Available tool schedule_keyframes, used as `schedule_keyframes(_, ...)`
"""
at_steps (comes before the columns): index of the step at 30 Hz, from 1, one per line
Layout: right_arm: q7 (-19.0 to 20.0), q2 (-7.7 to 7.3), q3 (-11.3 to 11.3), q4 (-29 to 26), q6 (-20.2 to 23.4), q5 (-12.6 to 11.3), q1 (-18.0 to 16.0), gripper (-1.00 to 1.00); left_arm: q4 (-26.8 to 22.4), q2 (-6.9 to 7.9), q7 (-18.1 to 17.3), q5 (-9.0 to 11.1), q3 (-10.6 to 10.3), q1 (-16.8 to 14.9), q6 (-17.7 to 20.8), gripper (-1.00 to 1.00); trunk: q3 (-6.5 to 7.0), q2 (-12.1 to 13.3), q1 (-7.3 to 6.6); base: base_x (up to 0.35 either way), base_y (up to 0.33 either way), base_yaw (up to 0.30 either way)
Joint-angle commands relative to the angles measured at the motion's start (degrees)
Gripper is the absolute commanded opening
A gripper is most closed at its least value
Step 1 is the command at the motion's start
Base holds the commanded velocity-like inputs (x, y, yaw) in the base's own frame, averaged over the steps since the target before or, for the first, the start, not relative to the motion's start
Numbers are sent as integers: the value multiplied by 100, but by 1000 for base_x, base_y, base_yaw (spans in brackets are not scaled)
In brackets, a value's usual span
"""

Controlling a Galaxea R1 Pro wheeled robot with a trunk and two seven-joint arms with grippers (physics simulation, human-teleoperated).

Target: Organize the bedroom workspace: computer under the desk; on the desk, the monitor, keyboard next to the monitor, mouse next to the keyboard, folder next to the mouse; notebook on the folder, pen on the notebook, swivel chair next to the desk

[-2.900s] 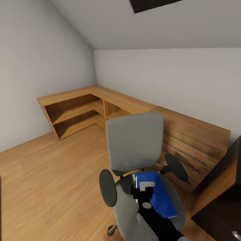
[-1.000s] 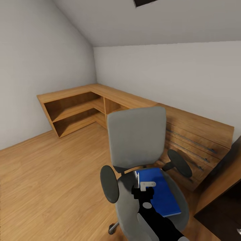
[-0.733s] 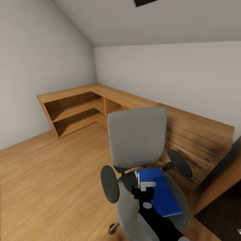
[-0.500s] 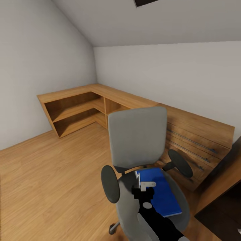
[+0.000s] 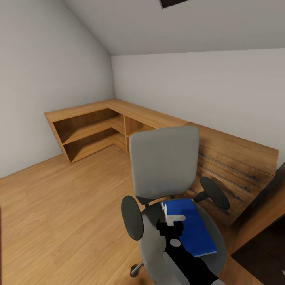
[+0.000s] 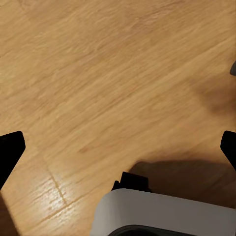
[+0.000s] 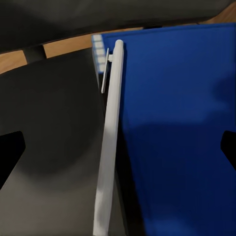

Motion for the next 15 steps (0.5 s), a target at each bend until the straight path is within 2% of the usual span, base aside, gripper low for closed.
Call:
schedule_keyframes(1,-43,-5,24,-8,34,-18,-7,100,-11,-1,-4,51,-14,4,-6,100,-4,-2,0,0,1,0)
schedule_keyframes(7,-46,-12,24,-12,34,-18,-7,100,-12,-5,-4,51,-13,4,-11,100,-94,-203,110,0,0,0)
schedule_keyframes(15,-47,-13,24,-13,34,-19,-7,100,-12,-5,-4,51,-14,4,-10,100,-94,-203,110,0,0,0)
